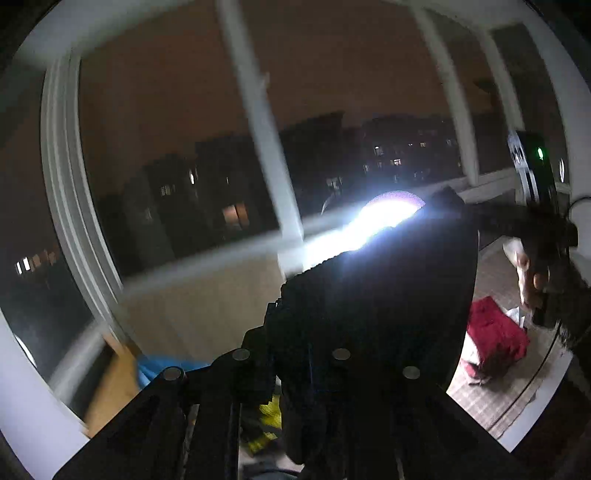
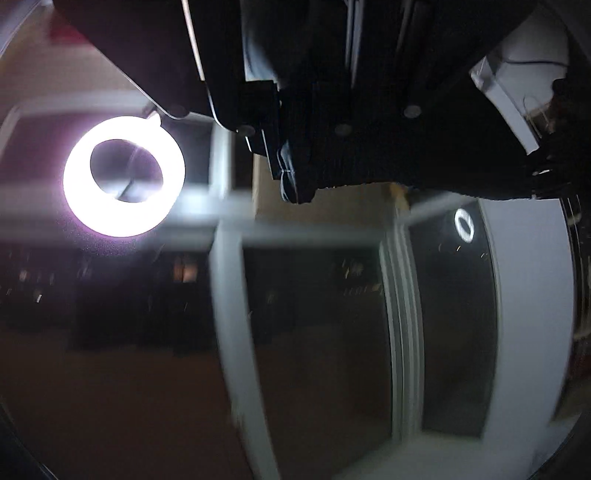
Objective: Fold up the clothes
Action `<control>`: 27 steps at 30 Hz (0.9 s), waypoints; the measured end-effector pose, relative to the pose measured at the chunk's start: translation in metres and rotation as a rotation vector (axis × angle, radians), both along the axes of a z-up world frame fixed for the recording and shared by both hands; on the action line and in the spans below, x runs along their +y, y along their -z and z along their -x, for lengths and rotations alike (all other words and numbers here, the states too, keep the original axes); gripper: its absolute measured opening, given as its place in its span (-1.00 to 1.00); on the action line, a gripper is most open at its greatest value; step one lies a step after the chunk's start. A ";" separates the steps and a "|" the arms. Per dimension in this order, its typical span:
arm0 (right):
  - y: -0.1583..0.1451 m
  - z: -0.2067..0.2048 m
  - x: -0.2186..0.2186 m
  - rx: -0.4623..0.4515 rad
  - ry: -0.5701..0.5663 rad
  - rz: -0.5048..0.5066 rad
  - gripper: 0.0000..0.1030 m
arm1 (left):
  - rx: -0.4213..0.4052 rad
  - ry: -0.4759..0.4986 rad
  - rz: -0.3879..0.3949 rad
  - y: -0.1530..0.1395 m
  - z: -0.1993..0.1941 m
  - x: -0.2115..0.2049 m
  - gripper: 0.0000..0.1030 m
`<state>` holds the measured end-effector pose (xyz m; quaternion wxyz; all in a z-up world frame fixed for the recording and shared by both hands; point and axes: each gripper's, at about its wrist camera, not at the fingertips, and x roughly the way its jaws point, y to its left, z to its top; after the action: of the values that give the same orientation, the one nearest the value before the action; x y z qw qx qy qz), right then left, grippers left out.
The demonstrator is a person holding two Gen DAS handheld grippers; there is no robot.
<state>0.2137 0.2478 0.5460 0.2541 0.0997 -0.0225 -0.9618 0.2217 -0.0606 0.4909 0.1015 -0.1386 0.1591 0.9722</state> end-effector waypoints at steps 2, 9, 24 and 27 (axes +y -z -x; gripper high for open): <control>-0.047 -0.033 0.027 0.082 0.050 0.026 -0.80 | 0.060 0.012 0.022 -0.045 -0.035 0.031 -0.78; -0.162 -0.130 0.108 0.290 0.211 0.081 -0.79 | 0.196 0.109 0.060 -0.145 -0.120 0.122 -0.77; -0.229 -0.072 0.037 0.306 0.290 -0.017 -0.79 | 0.168 0.191 -0.023 -0.148 -0.110 0.090 -0.78; -0.196 -0.007 -0.052 0.227 0.190 -0.083 -0.79 | 0.085 0.132 -0.044 -0.107 -0.078 0.039 -0.78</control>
<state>0.2211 0.1960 0.7418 0.1583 -0.0018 0.0368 -0.9867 0.3000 -0.0211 0.5976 0.1616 -0.0842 0.1509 0.9716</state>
